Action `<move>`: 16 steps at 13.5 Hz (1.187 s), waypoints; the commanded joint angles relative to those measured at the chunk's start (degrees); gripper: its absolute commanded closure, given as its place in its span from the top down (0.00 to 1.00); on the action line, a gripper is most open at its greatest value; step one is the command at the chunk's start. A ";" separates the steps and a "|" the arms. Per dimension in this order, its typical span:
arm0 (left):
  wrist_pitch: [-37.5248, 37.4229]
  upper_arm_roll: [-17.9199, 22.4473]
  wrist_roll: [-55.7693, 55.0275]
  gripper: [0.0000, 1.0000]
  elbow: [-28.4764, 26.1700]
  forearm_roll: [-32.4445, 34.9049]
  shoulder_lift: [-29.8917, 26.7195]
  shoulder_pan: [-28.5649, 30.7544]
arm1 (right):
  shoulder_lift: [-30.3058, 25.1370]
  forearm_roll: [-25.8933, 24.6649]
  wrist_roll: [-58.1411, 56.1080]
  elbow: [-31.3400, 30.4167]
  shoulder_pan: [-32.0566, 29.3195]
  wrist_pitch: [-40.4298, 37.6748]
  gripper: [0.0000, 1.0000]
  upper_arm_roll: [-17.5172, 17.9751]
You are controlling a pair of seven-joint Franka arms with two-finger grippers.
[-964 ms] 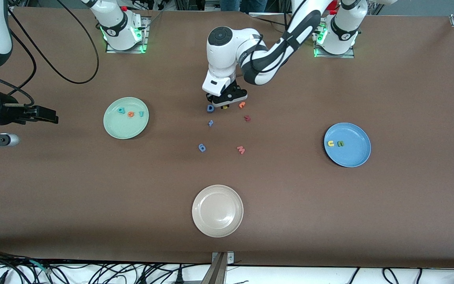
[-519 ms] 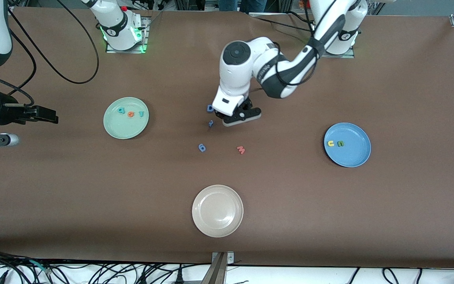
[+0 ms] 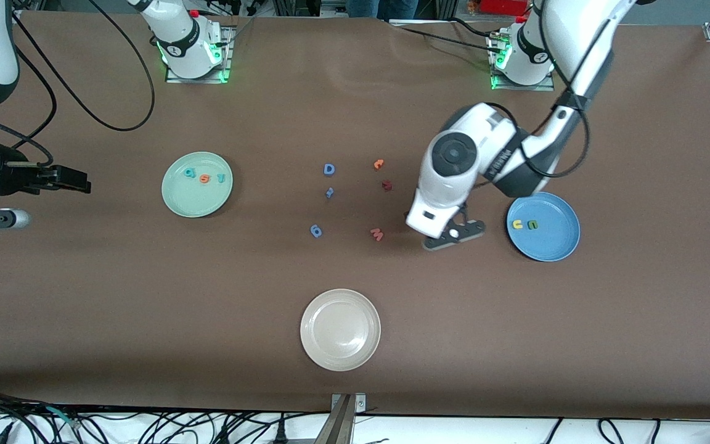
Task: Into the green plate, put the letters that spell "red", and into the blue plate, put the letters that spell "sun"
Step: 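Carry the yellow z to the blue plate and open the left gripper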
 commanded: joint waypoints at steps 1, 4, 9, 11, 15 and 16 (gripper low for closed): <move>-3.18 -0.68 7.60 0.11 1.13 -0.94 0.26 5.22 | 0.16 -0.74 0.47 0.84 -0.63 -0.59 1.00 0.79; -4.41 -0.51 14.20 0.11 0.61 -0.86 1.74 11.29 | 0.16 -0.74 0.38 0.84 -0.63 -0.59 1.00 0.79; -5.56 4.31 20.98 0.11 0.17 2.38 5.70 14.29 | 0.25 -0.74 -0.06 0.93 -0.90 -0.50 1.00 0.79; -5.56 5.03 21.16 0.11 0.17 6.33 7.02 15.08 | 0.25 -0.74 0.12 0.84 -0.90 -0.07 1.00 0.71; -6.25 5.20 24.84 0.11 -1.85 6.79 6.94 17.72 | 0.25 -0.74 0.12 0.84 -0.90 -0.06 1.00 0.79; -7.13 5.20 25.55 0.11 -2.12 6.88 6.94 18.16 | 0.25 -0.74 0.12 0.84 -0.90 -0.06 1.00 0.79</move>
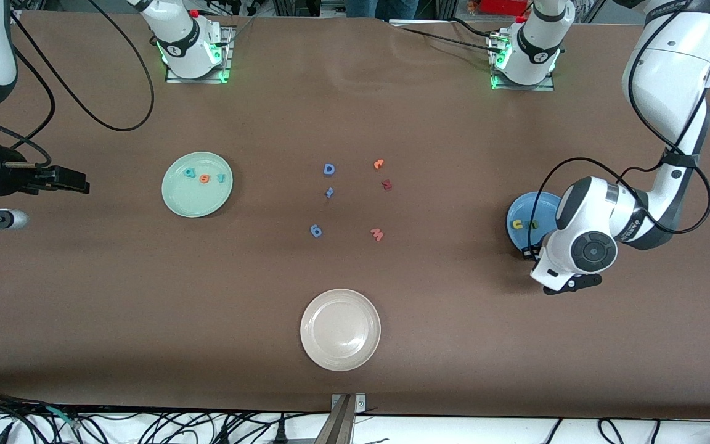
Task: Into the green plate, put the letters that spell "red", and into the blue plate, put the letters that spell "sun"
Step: 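Carry the yellow z to the blue plate and open the left gripper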
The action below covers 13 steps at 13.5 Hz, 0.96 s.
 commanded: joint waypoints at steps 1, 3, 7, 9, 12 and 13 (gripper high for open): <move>-3.34 -0.38 2.32 0.22 -1.07 1.24 -0.70 1.04 | 0.22 -0.74 0.12 0.84 -0.67 -0.20 1.00 0.80; -5.54 -0.38 4.68 0.51 -1.51 3.51 -0.61 1.13 | 0.22 -0.74 0.12 0.84 -0.67 -0.20 1.00 0.80; -5.90 -0.47 5.22 1.00 -1.95 3.96 -1.31 0.95 | 0.22 -0.74 0.12 0.84 -0.67 -0.11 1.00 0.71; -5.03 0.58 6.35 1.00 -1.60 2.57 -3.32 0.69 | 0.22 -0.74 0.12 0.84 -0.67 -0.11 1.00 0.80; -2.04 11.61 22.90 1.00 -2.65 -9.70 -9.02 -5.96 | 0.22 -0.74 0.12 0.84 -0.67 -0.20 1.00 0.80; -2.04 14.97 29.50 1.00 -3.52 -14.71 -11.22 -6.86 | 0.22 -0.74 0.12 0.84 -0.67 -0.11 1.00 0.80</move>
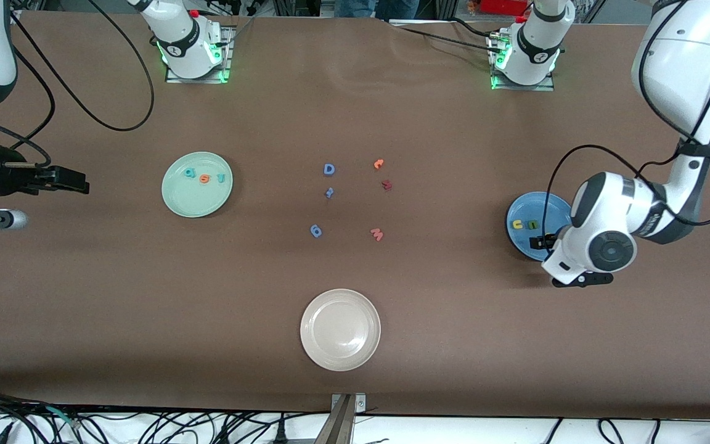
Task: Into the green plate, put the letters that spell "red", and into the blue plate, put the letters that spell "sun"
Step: 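Carry the yellow z to the blue plate and open the left gripper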
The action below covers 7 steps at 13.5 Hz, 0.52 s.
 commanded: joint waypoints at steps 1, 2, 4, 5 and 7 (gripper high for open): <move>0.66 9.09 15.29 1.00 -3.94 -10.22 -8.04 -3.60 | 0.22 -0.74 0.12 0.84 -0.64 -0.15 0.99 0.80; 0.66 10.85 16.99 1.00 -5.26 -10.95 -10.15 -4.83 | 0.22 -0.74 0.12 0.84 -0.64 -0.15 0.99 0.71; 1.01 13.75 16.65 1.00 -8.07 -13.39 -15.33 -7.73 | 0.22 -0.74 0.12 0.84 -0.64 -0.15 1.00 0.80; 1.01 15.59 17.00 1.00 -10.26 -16.55 -18.49 -9.22 | 0.22 -0.74 0.12 0.84 -0.64 -0.15 0.99 0.80; 0.92 17.46 16.31 1.00 -13.69 -19.04 -24.55 -12.21 | 0.22 -0.74 0.12 0.84 -0.64 -0.15 0.99 0.80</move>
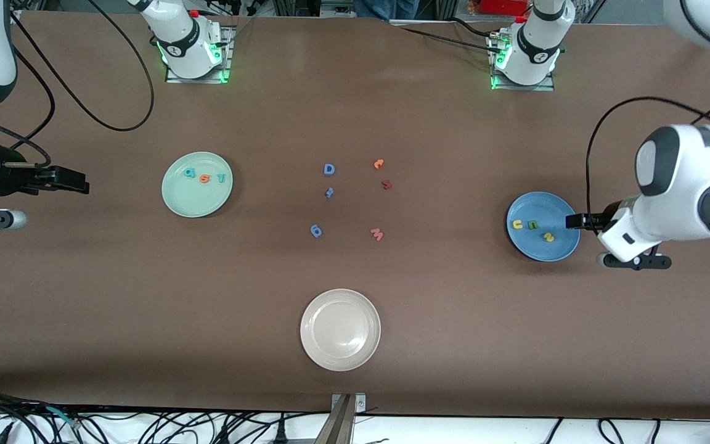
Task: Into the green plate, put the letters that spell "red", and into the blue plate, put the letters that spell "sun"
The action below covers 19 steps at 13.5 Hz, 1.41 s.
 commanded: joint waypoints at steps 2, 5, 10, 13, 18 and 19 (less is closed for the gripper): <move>-0.42 2.50 0.38 1.00 -7.95 -2.79 -14.66 -3.97 | 0.22 -0.74 0.12 0.84 -0.62 -0.18 0.99 0.80; -2.27 2.58 0.11 1.00 -7.16 -2.70 -18.73 -4.33 | 0.22 -0.74 0.12 0.84 -0.62 -0.26 0.99 0.80; -4.90 3.55 0.20 1.00 -2.69 1.86 -19.62 -4.33 | 0.22 -0.74 0.12 0.84 -0.62 -0.18 0.99 0.71; -6.76 3.46 0.46 1.00 -0.40 1.26 -19.96 -4.15 | 0.22 -0.74 0.47 0.84 -0.62 -0.26 1.00 0.80; -6.67 3.03 0.20 1.00 -0.13 1.16 -21.37 -3.98 | 0.31 -0.47 -0.05 0.93 -0.71 -0.26 1.00 0.71; -6.67 3.11 0.29 1.00 0.31 1.08 -21.29 -3.98 | 0.31 -0.47 0.12 0.93 -0.79 -0.18 1.00 0.71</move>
